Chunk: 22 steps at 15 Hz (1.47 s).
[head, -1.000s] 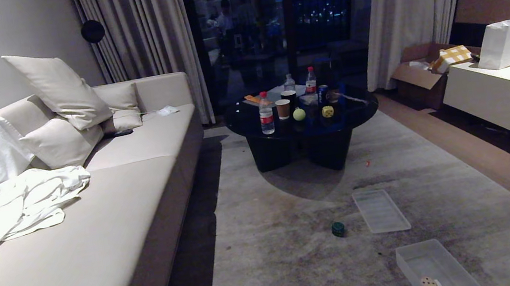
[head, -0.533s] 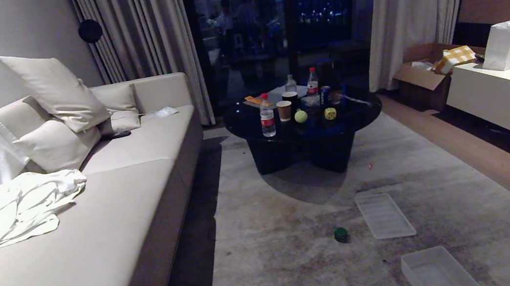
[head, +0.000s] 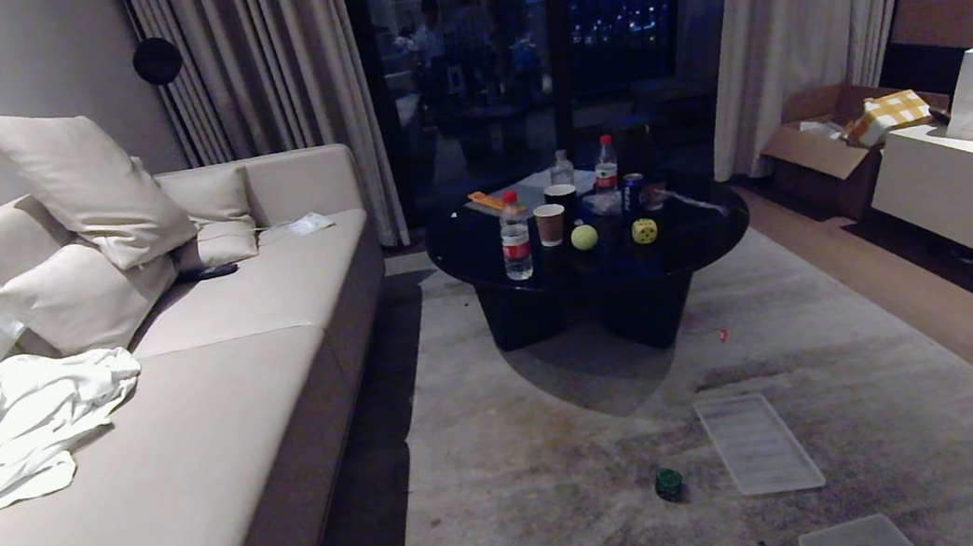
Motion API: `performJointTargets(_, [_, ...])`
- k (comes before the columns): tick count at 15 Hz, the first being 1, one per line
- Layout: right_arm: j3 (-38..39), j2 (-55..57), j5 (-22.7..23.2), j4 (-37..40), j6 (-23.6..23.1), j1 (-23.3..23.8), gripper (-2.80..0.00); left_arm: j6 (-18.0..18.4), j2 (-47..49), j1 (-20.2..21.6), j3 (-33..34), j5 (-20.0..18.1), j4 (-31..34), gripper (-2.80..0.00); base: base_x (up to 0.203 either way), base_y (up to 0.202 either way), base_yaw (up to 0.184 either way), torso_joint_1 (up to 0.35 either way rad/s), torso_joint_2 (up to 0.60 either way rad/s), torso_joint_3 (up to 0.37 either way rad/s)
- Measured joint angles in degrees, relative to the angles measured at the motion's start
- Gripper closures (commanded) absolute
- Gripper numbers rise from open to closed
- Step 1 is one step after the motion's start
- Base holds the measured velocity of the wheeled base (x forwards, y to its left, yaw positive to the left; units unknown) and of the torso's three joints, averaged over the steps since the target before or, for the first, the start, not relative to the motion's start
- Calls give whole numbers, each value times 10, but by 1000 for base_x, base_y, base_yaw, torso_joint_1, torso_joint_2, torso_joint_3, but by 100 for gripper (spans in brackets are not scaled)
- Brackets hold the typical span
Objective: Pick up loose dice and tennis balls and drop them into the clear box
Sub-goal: Find toys out of the box
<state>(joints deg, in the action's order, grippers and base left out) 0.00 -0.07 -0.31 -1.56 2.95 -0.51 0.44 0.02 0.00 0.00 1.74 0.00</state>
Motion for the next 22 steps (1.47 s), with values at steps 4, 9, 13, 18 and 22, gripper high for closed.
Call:
performJointTargets(4, [0,0,0,0,0,0,0,0,0,0,0,0,0,0,184,0,1,5,3,5])
performJointTargets(9, [0,0,0,0,0,0,0,0,0,0,0,0,0,0,182,0,0,2,4,2])
performJointTargets(13, [0,0,-1,0,0,0,0,0,0,0,0,0,0,0,181,0,-1,3,3,1])
performJointTargets(18, [0,0,-1,1,0,0,0,0,0,0,0,0,0,0,132,0,1,2,0,2])
performJointTargets(22, [0,0,-2,0,1,0,0,-16,0,0,0,1,0,0,0,0,0,0,0,0])
